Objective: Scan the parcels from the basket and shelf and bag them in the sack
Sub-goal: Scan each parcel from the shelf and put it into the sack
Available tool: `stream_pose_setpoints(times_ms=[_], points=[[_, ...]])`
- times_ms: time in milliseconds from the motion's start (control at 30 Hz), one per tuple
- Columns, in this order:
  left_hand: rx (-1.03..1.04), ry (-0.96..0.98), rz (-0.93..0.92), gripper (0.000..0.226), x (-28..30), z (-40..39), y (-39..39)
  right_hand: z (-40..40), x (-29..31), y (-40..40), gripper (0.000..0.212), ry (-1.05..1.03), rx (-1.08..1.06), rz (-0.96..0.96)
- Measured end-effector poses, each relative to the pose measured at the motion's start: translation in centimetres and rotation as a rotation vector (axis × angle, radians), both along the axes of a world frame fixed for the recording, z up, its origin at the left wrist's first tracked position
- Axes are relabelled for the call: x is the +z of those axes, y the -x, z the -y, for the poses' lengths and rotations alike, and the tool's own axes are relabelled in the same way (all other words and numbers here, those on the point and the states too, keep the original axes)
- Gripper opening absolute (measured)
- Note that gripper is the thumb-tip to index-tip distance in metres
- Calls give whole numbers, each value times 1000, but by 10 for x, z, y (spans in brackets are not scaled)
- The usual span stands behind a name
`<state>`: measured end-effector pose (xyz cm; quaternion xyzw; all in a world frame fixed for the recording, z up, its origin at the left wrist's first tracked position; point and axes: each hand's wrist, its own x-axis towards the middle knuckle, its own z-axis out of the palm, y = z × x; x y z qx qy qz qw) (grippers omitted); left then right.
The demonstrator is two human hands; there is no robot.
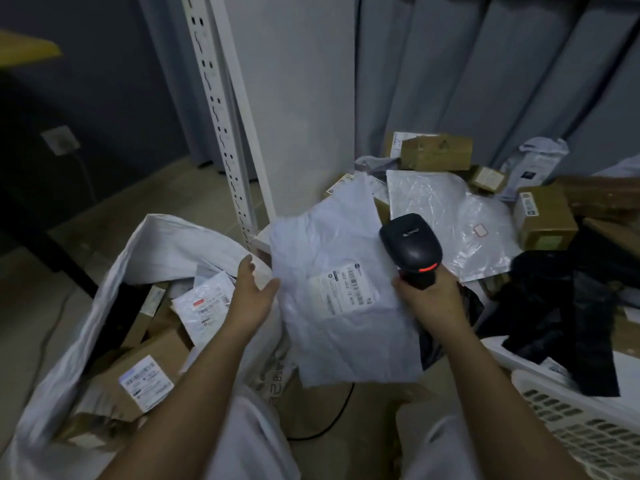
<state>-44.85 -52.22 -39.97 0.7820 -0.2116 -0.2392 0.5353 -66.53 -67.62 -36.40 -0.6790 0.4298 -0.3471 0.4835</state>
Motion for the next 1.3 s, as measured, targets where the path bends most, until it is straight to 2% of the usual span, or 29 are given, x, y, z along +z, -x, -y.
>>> stream_pose_setpoints(times_ms=[133,233,300,400,500,667,733,867,967,1167,1300], points=[[-227,0,301,62,-2,10,15,5,-6,-4,23,11,154,-119],[-429,1,483,62,-6,25,30,6,-5,-4,25,-28,225,-126],[-457,-41,559,69,-8,37,34,6,-2,-3,23,-61,254,-109],[-426,-164,539,97,-8,53,27,7,-3,0,24,-85,283,-90],[-468,-165,508,126,-3,64,13,7,-5,3,29,-55,334,-108],[-505,-164,521,137,-1,88,-1,13,-13,4,32,-37,341,-129],[-521,-174,510,133,-4,93,-6,16,-14,2,34,-20,335,-131],[-617,-225,554,92,-14,95,-9,22,-16,-3,27,9,329,-152],[-629,-217,563,81,-27,99,-6,23,-15,-11,24,40,296,-141],[-414,-31,671,28,-15,96,0,27,-12,-16,28,143,110,-127],[-155,11,782,25,-3,83,-5,32,-6,-12,22,161,-113,-63]])
